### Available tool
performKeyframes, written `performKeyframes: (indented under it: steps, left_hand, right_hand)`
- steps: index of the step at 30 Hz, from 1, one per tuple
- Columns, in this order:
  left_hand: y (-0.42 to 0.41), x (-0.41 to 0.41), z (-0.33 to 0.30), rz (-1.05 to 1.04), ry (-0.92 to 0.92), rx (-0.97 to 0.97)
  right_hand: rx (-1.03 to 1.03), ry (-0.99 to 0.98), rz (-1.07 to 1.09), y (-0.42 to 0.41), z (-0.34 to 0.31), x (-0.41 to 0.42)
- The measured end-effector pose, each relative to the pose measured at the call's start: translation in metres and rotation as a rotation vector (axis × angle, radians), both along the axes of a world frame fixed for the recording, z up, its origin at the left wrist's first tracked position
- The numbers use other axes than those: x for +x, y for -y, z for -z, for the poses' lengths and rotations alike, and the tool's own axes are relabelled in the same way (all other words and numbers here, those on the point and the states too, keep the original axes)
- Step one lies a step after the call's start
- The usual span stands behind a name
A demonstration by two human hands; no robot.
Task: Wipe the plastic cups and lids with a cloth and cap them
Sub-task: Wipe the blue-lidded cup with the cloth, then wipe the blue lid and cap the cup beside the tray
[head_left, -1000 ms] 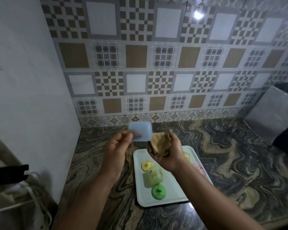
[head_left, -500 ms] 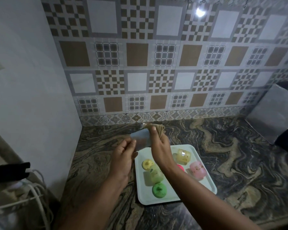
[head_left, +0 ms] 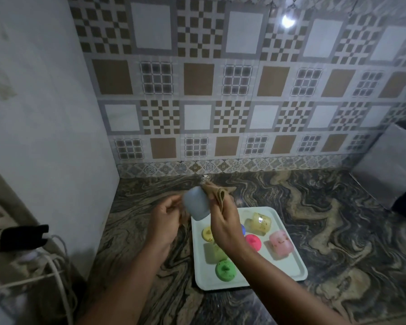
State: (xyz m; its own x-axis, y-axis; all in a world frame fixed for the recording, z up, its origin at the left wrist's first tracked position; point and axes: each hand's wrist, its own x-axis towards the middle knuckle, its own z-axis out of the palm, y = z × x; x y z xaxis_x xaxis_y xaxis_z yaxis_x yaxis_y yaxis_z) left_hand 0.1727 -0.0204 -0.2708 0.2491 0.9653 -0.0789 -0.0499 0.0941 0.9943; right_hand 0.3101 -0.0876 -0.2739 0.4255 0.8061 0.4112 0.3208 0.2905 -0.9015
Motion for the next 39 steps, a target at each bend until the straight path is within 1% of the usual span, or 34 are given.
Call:
performKeyframes:
  steps: [1, 2, 3, 4, 5, 6, 7, 9, 10, 11, 12, 13, 14, 15, 16, 18, 19, 20, 22, 25, 28, 29, 30, 32, 36, 39]
  left_hand:
    - [0.003, 0.002, -0.002, 0.014, 0.067, -0.073]
    - [0.007, 0.005, -0.006, 0.040, 0.134, -0.138]
    - [0.013, 0.008, -0.010, 0.055, 0.194, -0.185]
    - [0.018, 0.011, -0.011, 0.059, 0.209, -0.185]
    - [0.022, 0.012, -0.009, 0.051, 0.209, -0.169]
    - [0.024, 0.012, -0.005, 0.040, 0.189, -0.136]
    - [0.027, 0.012, -0.001, 0.030, 0.193, -0.117]
    - [0.028, 0.007, 0.003, 0.036, 0.274, -0.105]
    - [0.027, 0.004, 0.006, 0.042, 0.305, -0.090]
    - [0.025, 0.002, 0.009, 0.055, 0.301, -0.057]
    - [0.024, -0.001, 0.012, 0.068, 0.225, 0.033]
    - [0.020, -0.003, 0.015, 0.084, 0.086, 0.191]
    - [0.018, -0.005, 0.020, 0.126, -0.089, 0.366]
    - [0.014, -0.008, 0.026, 0.195, -0.229, 0.513]
    - [0.011, -0.011, 0.030, 0.266, -0.310, 0.592]
    - [0.003, -0.021, 0.037, 0.412, -0.413, 0.632]
    - [-0.001, -0.025, 0.042, 0.457, -0.467, 0.631]
    - [-0.005, -0.028, 0.047, 0.459, -0.527, 0.620]
    - [-0.014, -0.030, 0.059, 0.350, -0.608, 0.548]
    - [-0.025, -0.022, 0.077, 0.141, -0.703, 0.382]
    - [-0.037, -0.010, 0.103, 0.096, -0.756, 0.231]
    - [-0.038, -0.006, 0.112, 0.101, -0.795, 0.207]
    - [-0.040, -0.003, 0.120, 0.101, -0.833, 0.202]
    - [-0.048, 0.003, 0.124, 0.078, -0.875, 0.226]
    - [-0.067, 0.027, 0.117, 0.022, -0.928, 0.225]
    - [-0.076, 0.041, 0.119, 0.011, -0.896, 0.184]
  right_hand:
    - [0.038, 0.182, 0.021, 0.000, 0.011, 0.000]
    - [0.066, 0.301, 0.019, 0.001, 0.017, -0.001]
    - [0.085, 0.375, 0.012, 0.001, 0.020, 0.000]
    - [0.101, 0.420, -0.008, 0.003, 0.025, 0.000]
    - [0.107, 0.406, -0.024, 0.003, 0.031, -0.002]
    - [0.091, 0.305, -0.037, 0.003, 0.033, -0.003]
    - [0.023, 0.087, -0.039, 0.005, 0.025, -0.004]
    - [-0.248, -0.478, 0.041, 0.002, 0.014, 0.001]
    - [-0.383, -0.671, 0.094, 0.001, 0.011, 0.006]
    - [-0.477, -0.764, 0.113, 0.002, 0.011, 0.009]
    - [-0.535, -0.828, 0.107, 0.003, 0.011, 0.011]
    - [-0.564, -0.909, 0.068, 0.002, 0.012, 0.010]
    - [-0.567, -1.006, 0.014, 0.000, 0.013, 0.008]
    - [-0.560, -1.060, 0.004, -0.001, 0.012, 0.006]
    - [-0.535, -1.084, 0.018, -0.005, 0.012, 0.010]
    - [-0.414, -1.079, 0.103, -0.011, 0.005, 0.022]
    - [-0.366, -1.065, 0.135, -0.010, -0.002, 0.030]
    - [-0.339, -1.054, 0.152, -0.010, -0.007, 0.039]
    - [-0.319, -0.990, 0.176, -0.008, -0.011, 0.056]
    - [-0.331, -0.868, 0.230, -0.007, 0.007, 0.076]
    - [-0.444, -0.769, 0.233, -0.009, 0.073, 0.107]
    - [-0.467, -0.751, 0.233, -0.002, 0.082, 0.112]
    - [-0.491, -0.727, 0.216, 0.007, 0.077, 0.113]
    - [-0.474, -0.697, 0.231, 0.024, 0.053, 0.108]
    - [-0.479, -0.672, 0.241, 0.037, 0.050, 0.124]
    - [-0.447, -0.636, 0.261, 0.039, 0.050, 0.138]
